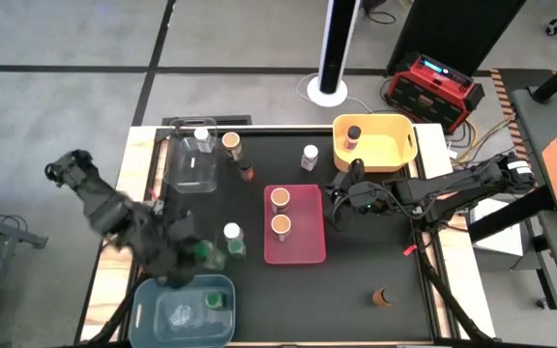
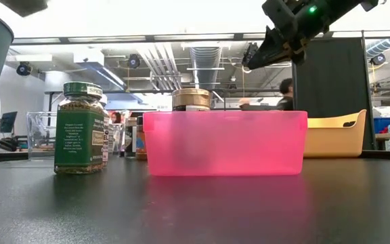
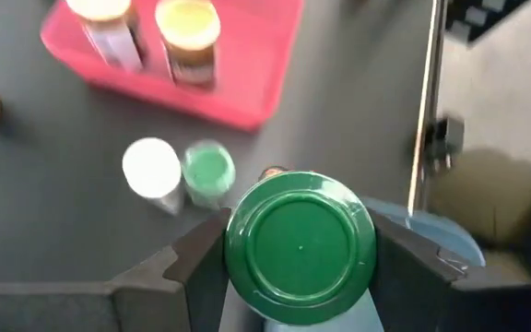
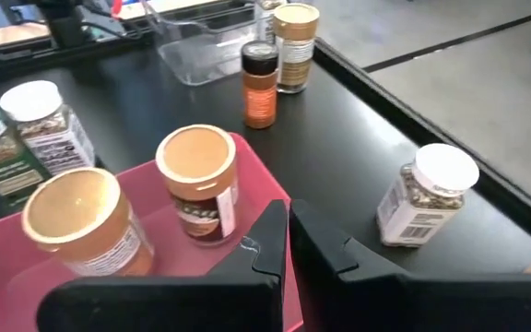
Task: Sort spices by type
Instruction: Put the top green seasoning bottle into the blue bin
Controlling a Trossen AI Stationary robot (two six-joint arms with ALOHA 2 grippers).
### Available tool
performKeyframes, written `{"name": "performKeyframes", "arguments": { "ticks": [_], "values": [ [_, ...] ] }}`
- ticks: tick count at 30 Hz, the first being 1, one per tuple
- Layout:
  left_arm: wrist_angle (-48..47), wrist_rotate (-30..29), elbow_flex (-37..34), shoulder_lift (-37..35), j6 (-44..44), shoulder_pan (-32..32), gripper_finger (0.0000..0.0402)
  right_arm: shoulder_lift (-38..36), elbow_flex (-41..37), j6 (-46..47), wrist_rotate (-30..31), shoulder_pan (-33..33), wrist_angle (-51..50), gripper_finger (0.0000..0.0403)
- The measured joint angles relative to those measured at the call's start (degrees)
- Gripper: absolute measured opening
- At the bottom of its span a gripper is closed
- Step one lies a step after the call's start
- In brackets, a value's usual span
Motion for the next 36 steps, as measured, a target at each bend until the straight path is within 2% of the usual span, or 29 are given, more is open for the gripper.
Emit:
{"name": "performKeyframes", "arguments": {
  "ticks": [6, 10, 14, 20, 31, 36],
  "values": [
    [-8.0, 1.5, 6.6, 8.0, -10.7, -9.8, 0.0193, 0.0, 0.0, 0.9, -0.4, 0.0, 0.0, 0.0009],
    [-7.7, 2.9, 10.2, 12.0, -14.3, -15.9, 0.0193, 0.0, 0.0, 1.5, -1.8, 0.0, 0.0, 0.0009],
    [-8.3, 2.4, 13.6, 15.1, -24.1, -21.5, 0.0194, 0.0, 0.0, 3.2, -3.1, 0.6, 0.0, 0.0009],
    [-14.2, 2.4, 13.6, 20.3, -36.9, -28.4, 0.0194, 0.0, 0.0, 3.8, -3.1, 1.7, 0.0, 0.0009],
    [-14.3, 4.1, 13.1, 26.2, -40.1, -30.0, 0.0191, 0.0, 0.0, 4.8, -2.9, 2.2, 0.7, 0.0009],
    [-14.2, 2.1, 12.4, 26.4, -40.3, -29.9, 0.019, 0.0, 0.0, 4.7, -2.9, 2.3, 0.9, 0.0009]
  ]
}}
